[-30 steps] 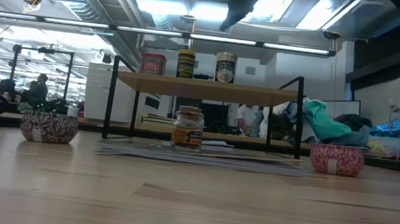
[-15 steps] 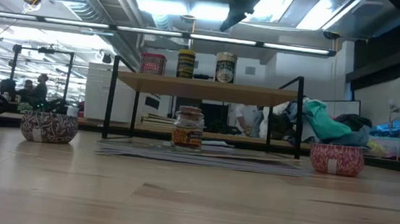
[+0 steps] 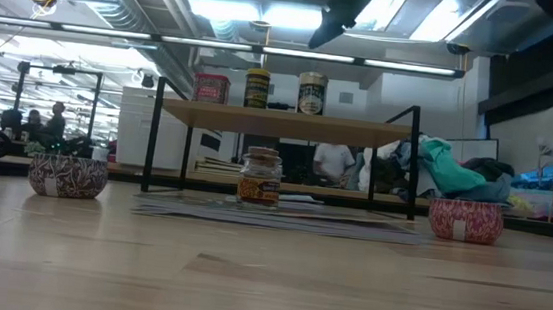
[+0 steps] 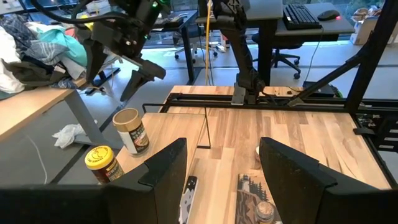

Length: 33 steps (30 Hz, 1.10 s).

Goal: Shelf spices
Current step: Remove the brown seasoning bottle from the shelf

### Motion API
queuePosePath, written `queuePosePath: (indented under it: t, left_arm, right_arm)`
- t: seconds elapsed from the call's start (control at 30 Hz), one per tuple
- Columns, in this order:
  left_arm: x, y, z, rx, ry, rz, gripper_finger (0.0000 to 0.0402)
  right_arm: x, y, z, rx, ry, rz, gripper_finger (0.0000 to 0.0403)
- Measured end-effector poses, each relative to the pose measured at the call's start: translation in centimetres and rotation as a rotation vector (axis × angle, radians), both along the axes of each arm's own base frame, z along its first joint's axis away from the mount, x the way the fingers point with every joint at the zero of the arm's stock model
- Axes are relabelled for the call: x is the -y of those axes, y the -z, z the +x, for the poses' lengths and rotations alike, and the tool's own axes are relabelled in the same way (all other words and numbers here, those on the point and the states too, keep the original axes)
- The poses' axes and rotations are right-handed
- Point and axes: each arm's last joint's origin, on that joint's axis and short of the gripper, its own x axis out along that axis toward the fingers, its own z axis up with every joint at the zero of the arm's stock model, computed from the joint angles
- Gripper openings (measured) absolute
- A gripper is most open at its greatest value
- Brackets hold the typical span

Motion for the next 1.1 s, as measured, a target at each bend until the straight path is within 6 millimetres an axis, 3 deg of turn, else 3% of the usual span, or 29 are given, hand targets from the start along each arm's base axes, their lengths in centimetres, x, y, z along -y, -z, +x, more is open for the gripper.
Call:
queuePosePath:
  t: [0.37,1.1]
  left_arm:
    - [0.0,0.0,0.0,-0.003,0.002,0.007,0.0196]
    - [0.0,0.0,0.0,-0.007,0.006,0.023,0.0196]
  right_arm:
    - [2.9,3.0,-2.0,-0.001,-0.043,0.260,0.0399]
    - [3.1,5.6,-1.3,0.005,-0.062,0.384,0.0399]
